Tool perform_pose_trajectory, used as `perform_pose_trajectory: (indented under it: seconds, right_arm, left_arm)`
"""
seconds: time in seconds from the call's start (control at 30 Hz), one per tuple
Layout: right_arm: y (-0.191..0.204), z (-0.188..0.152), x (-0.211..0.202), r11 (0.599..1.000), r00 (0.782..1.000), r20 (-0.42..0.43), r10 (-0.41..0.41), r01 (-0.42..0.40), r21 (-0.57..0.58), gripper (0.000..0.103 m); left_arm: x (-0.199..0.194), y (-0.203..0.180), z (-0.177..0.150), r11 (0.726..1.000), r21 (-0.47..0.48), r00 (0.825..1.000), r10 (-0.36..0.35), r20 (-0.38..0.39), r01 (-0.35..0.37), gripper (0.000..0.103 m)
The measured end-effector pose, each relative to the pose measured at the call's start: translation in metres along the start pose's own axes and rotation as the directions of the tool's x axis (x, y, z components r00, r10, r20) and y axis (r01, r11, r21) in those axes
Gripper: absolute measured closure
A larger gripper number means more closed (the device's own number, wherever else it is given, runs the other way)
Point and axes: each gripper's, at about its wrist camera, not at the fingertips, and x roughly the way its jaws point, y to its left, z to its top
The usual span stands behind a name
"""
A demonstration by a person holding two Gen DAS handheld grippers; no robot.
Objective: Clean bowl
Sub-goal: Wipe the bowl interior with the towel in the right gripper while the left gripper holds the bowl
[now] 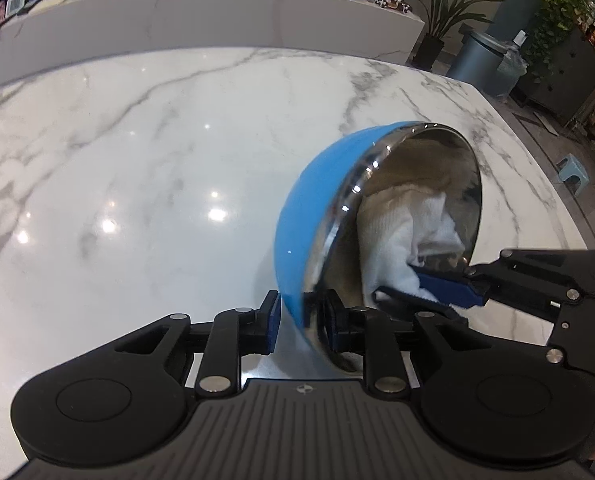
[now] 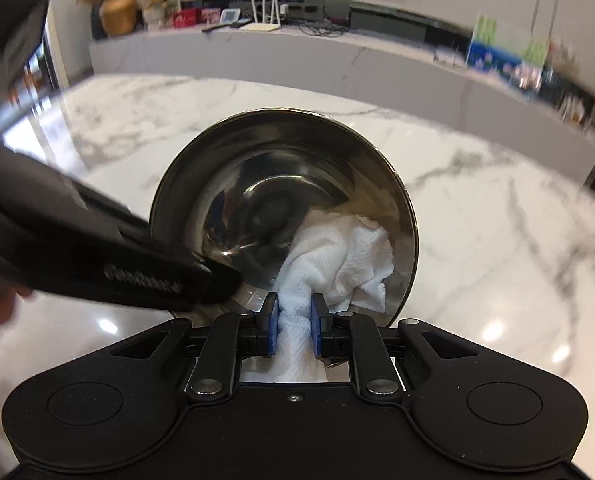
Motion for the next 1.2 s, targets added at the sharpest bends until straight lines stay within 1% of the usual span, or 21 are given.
perform_pose_trajectory:
  seconds: [0.1, 0.13, 0.3, 0.4, 0.5, 0.57, 0.7, 0.8, 0.87, 0.93, 1.07, 1.13, 1.2]
  right_arm:
    - [-0.001, 0.001, 0.0, 1.0, 1.0, -0.005, 0.013, -0.013, 0.016, 0.089]
    - [0.001, 0.001, -0.001, 1.0, 1.0, -0.007, 0.005, -0.005, 0.007, 0.089]
    - [0.012, -0.001, -0.001, 0.996, 0.999, -0.01, -0.048, 0.047, -0.082, 0.089]
    - [0.02, -0.002, 0.004, 0.979, 0.994, 0.003, -0.11, 0.109, -0.174, 0.09]
    - [0.03, -0.008, 0.006, 0.944, 0.979, 0.038, -0.202, 0.204, -0.259, 0.09]
    - [0.033, -0.008, 0.008, 0.927, 0.971, 0.053, -0.231, 0.236, -0.29, 0.09]
    - [0.027, -0.008, 0.011, 0.945, 0.977, 0.039, -0.211, 0.214, -0.249, 0.089]
    - [0.016, -0.006, 0.011, 0.97, 0.984, 0.013, -0.175, 0.175, -0.171, 0.089]
    - [0.009, -0.004, 0.012, 0.982, 0.989, -0.003, -0.147, 0.146, -0.118, 0.089]
    - [0.002, -0.002, 0.011, 0.993, 0.994, -0.02, -0.104, 0.103, -0.056, 0.089]
    - [-0.006, -0.003, 0.009, 0.999, 0.999, -0.039, -0.002, 0.004, 0.05, 0.089]
    - [-0.009, -0.003, 0.008, 0.997, 0.999, -0.041, 0.027, -0.024, 0.079, 0.089]
    - [-0.009, -0.003, 0.008, 0.997, 0.999, -0.041, 0.029, -0.026, 0.075, 0.089]
  left_arm:
    - [0.0, 0.0, 0.001, 1.0, 0.003, 1.0, -0.009, -0.003, 0.009, 0.082]
    - [-0.001, -0.001, 0.001, 1.0, 0.012, 1.0, -0.005, -0.003, 0.005, 0.083]
    - [-0.002, -0.006, 0.001, 0.999, 0.047, 1.0, 0.007, -0.01, -0.006, 0.084]
    - [-0.004, -0.01, 0.001, 0.997, 0.076, 1.0, 0.023, -0.006, -0.022, 0.084]
    - [-0.005, -0.013, 0.001, 0.994, 0.101, 0.999, 0.043, 0.0, -0.043, 0.084]
    - [-0.006, -0.013, 0.002, 0.994, 0.104, 0.999, 0.046, -0.001, -0.045, 0.084]
    - [-0.007, -0.014, 0.001, 0.992, 0.113, 0.999, 0.051, 0.009, -0.052, 0.083]
    - [-0.008, -0.012, 0.0, 0.995, 0.097, 0.999, 0.034, 0.02, -0.035, 0.078]
    - [-0.006, -0.012, 0.0, 0.996, 0.085, 1.0, 0.011, 0.02, -0.013, 0.078]
    - [-0.004, -0.013, -0.001, 0.996, 0.09, 1.0, 0.011, 0.017, -0.012, 0.078]
    - [-0.001, -0.01, -0.001, 0.998, 0.068, 1.0, 0.003, 0.022, -0.004, 0.078]
    - [-0.001, -0.007, 0.0, 0.998, 0.058, 1.0, 0.005, 0.019, -0.006, 0.078]
    - [-0.002, -0.007, -0.001, 0.998, 0.061, 1.0, 0.002, 0.016, -0.003, 0.082]
